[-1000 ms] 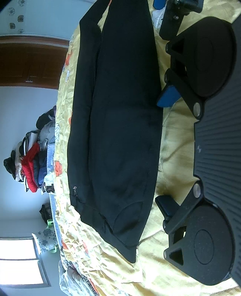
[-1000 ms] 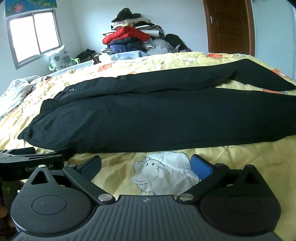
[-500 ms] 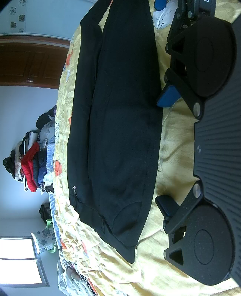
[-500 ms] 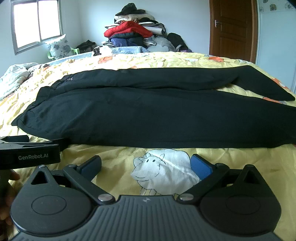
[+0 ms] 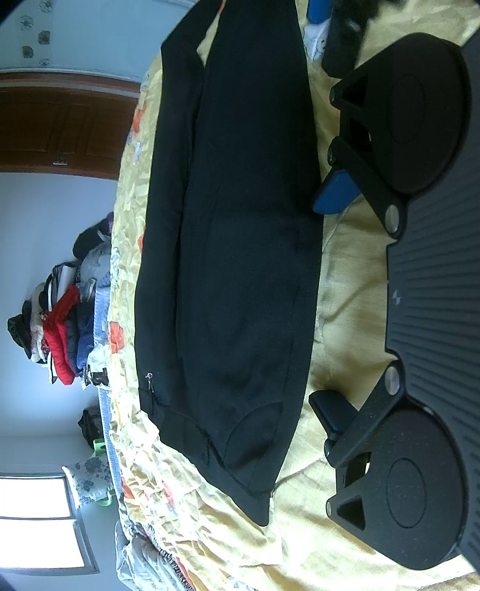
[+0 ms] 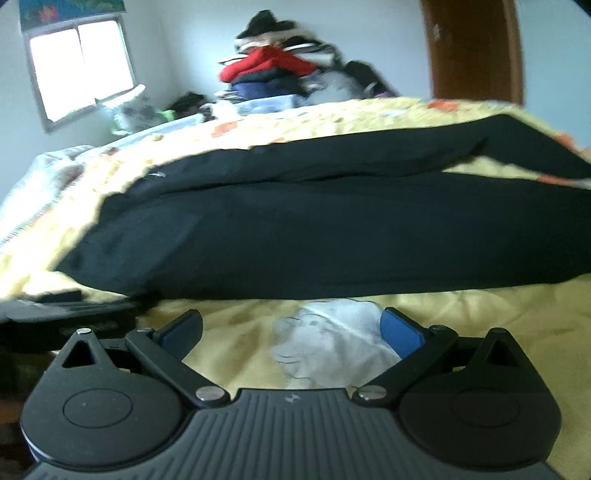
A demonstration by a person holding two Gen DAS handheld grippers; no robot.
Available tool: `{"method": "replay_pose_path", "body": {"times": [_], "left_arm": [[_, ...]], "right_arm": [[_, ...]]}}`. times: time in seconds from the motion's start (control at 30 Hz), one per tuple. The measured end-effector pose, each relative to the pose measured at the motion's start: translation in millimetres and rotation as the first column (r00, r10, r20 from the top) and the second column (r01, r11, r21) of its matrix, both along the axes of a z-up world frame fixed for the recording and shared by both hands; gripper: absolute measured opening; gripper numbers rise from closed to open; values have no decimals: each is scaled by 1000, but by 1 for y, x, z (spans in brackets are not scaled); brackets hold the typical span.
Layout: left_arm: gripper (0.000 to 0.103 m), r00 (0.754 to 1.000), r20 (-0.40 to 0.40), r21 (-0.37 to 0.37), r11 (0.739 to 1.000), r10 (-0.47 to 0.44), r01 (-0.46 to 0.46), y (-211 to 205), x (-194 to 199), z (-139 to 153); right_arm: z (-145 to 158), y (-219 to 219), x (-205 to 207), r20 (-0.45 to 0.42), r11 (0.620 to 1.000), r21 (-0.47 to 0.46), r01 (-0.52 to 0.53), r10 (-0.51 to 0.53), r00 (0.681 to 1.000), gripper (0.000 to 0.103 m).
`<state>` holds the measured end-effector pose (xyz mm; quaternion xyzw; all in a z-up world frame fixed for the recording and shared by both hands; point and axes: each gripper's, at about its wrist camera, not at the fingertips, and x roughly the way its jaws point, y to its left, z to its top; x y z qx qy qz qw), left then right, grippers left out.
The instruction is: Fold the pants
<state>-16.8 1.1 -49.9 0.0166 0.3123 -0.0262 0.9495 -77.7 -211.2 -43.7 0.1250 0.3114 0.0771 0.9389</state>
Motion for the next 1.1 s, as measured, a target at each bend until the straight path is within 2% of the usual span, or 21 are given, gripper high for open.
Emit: {"method": "replay_pose_path", "body": {"times": [0.03,0.1,0.17,0.3,0.4,0.5,0.6,0.73,0.83,0.93,1.0,1.1], "left_arm": [[102,1000,3,-12,1000,-10,10,3,-2,1],[102,1000,19,-37,999,-19,20,8,-6,5],[102,998,58,-51,999,-13,16,13,-12,13],[102,993,114,-12,1000,1,0,22,-10,30],[101,988,149,18,999,37,-40,32,2,40],[101,985,148,6,996,88,-90,46,19,47],[100,983,128,-26,992,129,-127,63,35,51],[101,981,110,-64,986,160,-154,76,51,56],[101,981,102,-58,986,163,-158,78,58,57],[101,983,94,-36,988,156,-153,78,65,57],[101,984,94,-16,989,148,-148,76,69,57],[102,985,90,4,989,145,-146,76,78,56]], "right_arm": [[4,-7,1,10,997,73,-33,33,999,103],[14,-15,10,25,983,159,-87,84,996,103],[29,-18,25,54,979,157,-132,125,991,103],[58,-8,64,141,972,29,-234,228,963,103],[68,12,101,152,926,-91,-366,376,914,103],[74,35,140,124,864,-202,-461,489,863,103],[82,50,182,109,840,-245,-484,520,847,103],[88,63,244,61,840,-337,-425,471,880,103],[82,64,286,36,840,-343,-420,458,888,103],[71,71,320,22,812,-335,-477,513,858,103],[65,80,337,4,793,-355,-495,531,848,103],[56,95,361,-30,778,-330,-534,557,830,98]]}}
